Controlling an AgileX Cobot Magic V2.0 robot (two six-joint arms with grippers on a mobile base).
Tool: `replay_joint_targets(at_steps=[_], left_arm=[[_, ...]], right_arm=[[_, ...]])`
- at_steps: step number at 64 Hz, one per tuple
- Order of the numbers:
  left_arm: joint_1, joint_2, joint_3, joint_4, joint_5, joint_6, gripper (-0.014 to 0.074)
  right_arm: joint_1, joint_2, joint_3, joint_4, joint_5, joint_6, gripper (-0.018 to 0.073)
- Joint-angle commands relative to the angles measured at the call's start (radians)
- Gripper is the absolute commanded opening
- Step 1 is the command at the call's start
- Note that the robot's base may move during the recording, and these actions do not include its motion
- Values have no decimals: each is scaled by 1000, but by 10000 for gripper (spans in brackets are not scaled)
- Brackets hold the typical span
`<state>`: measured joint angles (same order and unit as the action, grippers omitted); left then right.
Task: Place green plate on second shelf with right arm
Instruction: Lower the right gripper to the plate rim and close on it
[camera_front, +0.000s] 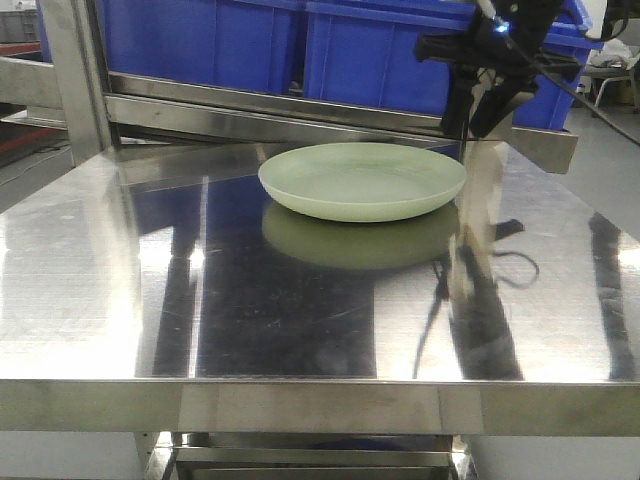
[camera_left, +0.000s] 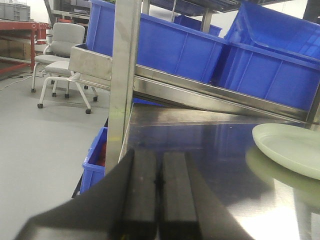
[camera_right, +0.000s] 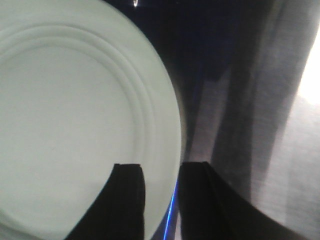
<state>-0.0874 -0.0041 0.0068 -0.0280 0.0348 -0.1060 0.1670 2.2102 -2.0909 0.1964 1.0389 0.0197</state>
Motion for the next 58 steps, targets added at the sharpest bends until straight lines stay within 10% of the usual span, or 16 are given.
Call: replay_joint_targets(at_steps=[1,41,58], left_arm=[[-7,-16,41,-8,-91,-3,130],[-7,-16,41,-8,-91,-3,130],[-7,-16,41,-8,-91,-3,130]], right_arm=[[-3,-38,-40,31,-91,-2,302],[-4,52,-40,31,-123,-6,298],[-4,52,-43,49,-95,-6,64]])
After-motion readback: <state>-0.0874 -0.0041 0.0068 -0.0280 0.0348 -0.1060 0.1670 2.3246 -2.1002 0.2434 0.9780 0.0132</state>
